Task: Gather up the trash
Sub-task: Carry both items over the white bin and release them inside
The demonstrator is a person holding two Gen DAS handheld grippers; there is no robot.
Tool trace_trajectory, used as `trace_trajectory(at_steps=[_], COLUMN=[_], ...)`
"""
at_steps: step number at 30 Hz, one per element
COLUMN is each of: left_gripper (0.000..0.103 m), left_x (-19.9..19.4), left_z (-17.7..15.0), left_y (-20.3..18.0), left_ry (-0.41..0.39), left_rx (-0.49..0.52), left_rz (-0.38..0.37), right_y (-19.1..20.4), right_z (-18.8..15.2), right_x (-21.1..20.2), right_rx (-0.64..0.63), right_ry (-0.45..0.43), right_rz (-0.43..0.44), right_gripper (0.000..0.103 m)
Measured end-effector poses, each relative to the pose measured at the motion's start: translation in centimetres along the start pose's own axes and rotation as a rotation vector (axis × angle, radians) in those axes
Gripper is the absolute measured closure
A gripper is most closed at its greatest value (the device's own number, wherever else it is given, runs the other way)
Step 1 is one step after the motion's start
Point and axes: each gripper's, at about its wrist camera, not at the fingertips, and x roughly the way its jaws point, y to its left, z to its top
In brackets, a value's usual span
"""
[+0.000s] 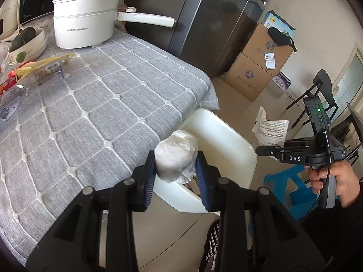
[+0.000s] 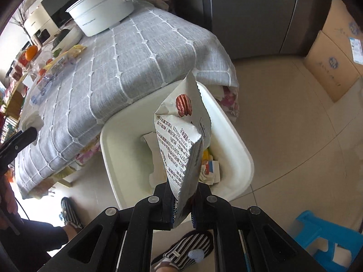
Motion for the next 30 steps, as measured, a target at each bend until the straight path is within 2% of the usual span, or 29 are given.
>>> trace_trajectory(at_steps=[3, 4, 7, 8, 22, 24, 26, 28, 30], left_gripper=[0.067, 0.067, 0.067, 0.067, 0.065, 0.057, 0.03, 0.02, 0.017], left_x=[1.3, 1.7, 3.1, 3.4, 8.2, 8.4, 8.3, 8.0, 7.7], left_z=[0.1, 0.1, 0.0, 0.0, -0.1, 0.0, 0.2, 0.4, 0.5], left_y=[-1.2, -1.5, -2.4, -2.7, -5.6, -5.7, -5.5, -5.1, -4.6], left_ry=[0.02, 0.025, 0.048, 0.055, 0.113, 0.116, 0.114, 0.099, 0.106], left_rx=[0.016, 0.02, 0.028, 0.03, 0.079, 0.08, 0.065, 0.048, 0.033], left_rz=[-0.01, -0.012, -0.018, -0.02, -0.022, 0.001, 0.03, 0.069, 0.084], right_y=[-1.0, -1.3, -1.8, -2.0, -4.2, -4.2, -4.2, -4.1, -4.0], right_z=[0.5, 0.6, 0.6, 0.6, -0.2, -0.2, -0.2, -0.1, -0.1], right_x=[0.5, 0.6, 0.7, 0.6, -1.0, -1.2, -1.2, -1.3, -1.4], right_rx=[0.031, 0.045, 0.081, 0.084, 0.115, 0.116, 0.116, 0.114, 0.107], right_ry=[0.003, 0.008, 0.019, 0.015, 0.002, 0.001, -0.001, -0.003, -0.005], right_rz=[0.025, 0.035, 0.051, 0.047, 0.0, -0.002, -0.005, -0.014, -0.026], right_gripper=[0.087, 0.081, 0.053, 0.05, 0.042, 0.041, 0.039, 0.036, 0.035])
